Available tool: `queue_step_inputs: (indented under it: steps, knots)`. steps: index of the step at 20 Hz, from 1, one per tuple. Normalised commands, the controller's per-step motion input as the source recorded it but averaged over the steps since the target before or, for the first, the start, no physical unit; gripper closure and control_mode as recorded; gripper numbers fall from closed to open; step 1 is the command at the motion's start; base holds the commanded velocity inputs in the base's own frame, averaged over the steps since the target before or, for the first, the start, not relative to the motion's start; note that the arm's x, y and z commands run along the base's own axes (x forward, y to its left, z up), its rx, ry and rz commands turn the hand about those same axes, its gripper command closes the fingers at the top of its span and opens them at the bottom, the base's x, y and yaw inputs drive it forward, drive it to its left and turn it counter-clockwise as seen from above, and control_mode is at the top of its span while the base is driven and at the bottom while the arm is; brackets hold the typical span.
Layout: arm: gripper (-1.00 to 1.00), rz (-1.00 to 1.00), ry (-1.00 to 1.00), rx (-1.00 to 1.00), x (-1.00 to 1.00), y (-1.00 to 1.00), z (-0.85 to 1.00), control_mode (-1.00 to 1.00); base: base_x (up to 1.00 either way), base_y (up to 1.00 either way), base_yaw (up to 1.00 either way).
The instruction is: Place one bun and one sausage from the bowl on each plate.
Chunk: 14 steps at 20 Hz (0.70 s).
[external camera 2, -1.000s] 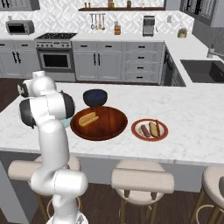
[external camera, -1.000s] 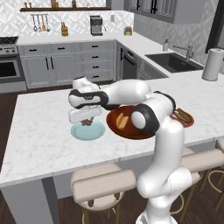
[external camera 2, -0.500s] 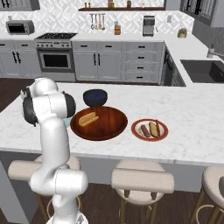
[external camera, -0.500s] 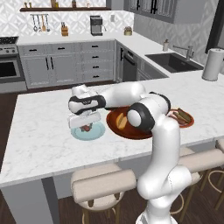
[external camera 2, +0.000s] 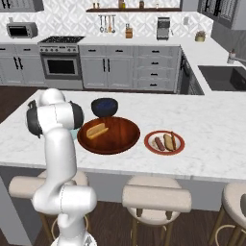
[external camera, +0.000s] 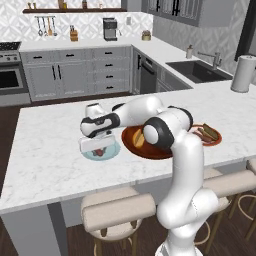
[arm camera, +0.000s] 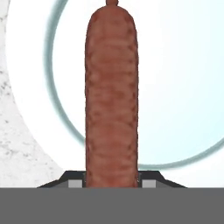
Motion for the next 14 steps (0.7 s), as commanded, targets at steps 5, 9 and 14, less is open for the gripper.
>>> queue_step_inputs:
  steps: [5,9,14]
  knots:
    - [1.00,-0.01,0.00,0.00,0.20,0.04,-0.08,-1.00,0.00,0.00,0.00]
    - [1.00,0.00,0.00,0.00,0.22,0.08,-0.05,-1.00,0.00,0.00,0.00]
    - [1.00,0.00,0.00,0.00,0.02,0.26,0.00,-1.00,0.00,0.00,0.00]
